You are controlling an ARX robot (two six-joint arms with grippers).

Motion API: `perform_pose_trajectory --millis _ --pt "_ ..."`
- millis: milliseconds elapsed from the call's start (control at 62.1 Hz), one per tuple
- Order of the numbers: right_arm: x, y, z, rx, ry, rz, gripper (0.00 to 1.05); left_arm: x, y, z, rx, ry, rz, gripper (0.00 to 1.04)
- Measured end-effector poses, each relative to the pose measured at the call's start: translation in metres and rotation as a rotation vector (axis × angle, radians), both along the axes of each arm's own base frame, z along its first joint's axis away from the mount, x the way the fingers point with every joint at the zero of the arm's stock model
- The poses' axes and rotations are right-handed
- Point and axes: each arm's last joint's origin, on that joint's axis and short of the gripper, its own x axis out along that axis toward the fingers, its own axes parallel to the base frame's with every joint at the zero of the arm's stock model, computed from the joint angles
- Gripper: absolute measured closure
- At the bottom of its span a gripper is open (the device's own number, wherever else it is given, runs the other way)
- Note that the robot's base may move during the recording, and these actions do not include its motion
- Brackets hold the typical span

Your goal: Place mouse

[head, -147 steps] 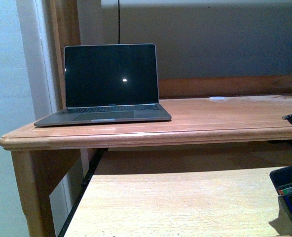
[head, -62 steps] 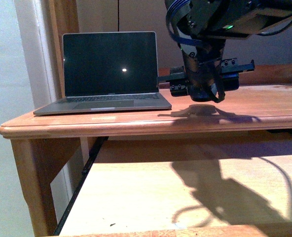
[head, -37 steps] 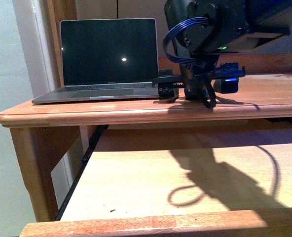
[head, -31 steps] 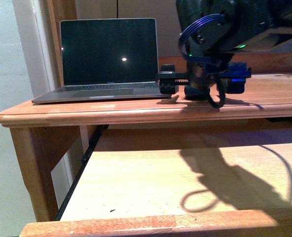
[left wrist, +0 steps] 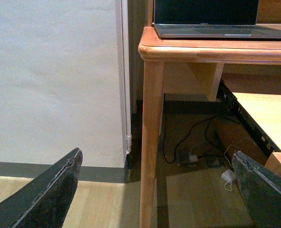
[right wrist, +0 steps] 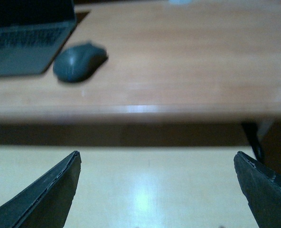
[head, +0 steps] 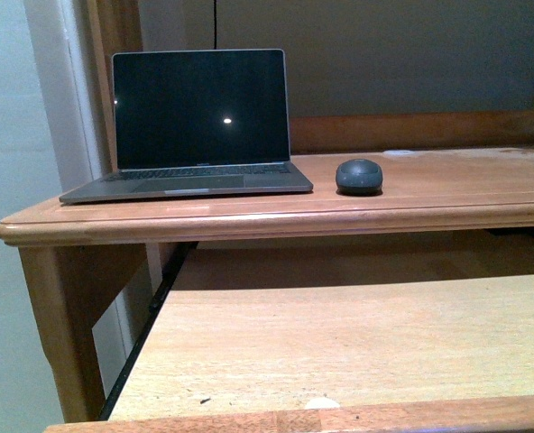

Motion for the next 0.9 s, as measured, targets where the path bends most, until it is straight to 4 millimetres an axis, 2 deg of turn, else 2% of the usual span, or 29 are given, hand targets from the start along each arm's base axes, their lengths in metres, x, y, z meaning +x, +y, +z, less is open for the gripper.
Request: perform_pose_trajectory --millis 97,193,290,387,499,644,773,902 --pt "-0.041 -0.02 -0.034 -0.031 0.05 0.055 0.07 0.0 0.0 0.0 0.0 0.0 0.0 0.08" --pt "-0.068 -0.029 -0.057 -0.049 0.071 0.09 0.07 0.0 0.0 0.0 0.0 0.0 0.0 0.08" --pt "-0.084 -0.028 -0.08 -0.083 0.101 0.125 0.07 0.0 0.0 0.0 0.0 0.0 0.0 0.08" --pt "-0.09 -0.022 -0.1 -0.136 0.137 0.14 0.07 0.0 0.0 0.0 0.0 0.0 0.0 0.08" --pt "-0.088 -0.01 -0.113 -0.183 0.148 0.152 0.07 0.0 0.0 0.0 0.0 0.0 0.0 0.08" --pt "-0.072 0.011 -0.121 -0.22 0.134 0.169 0.07 0.0 0.0 0.0 0.0 0.0 0.0 0.08" --pt "-0.051 0.032 -0.127 -0.221 0.131 0.155 0.07 0.0 0.0 0.0 0.0 0.0 0.0 0.08" --pt "-0.019 0.054 -0.124 -0.22 0.118 0.142 0.07 0.0 0.0 0.0 0.0 0.0 0.0 0.08"
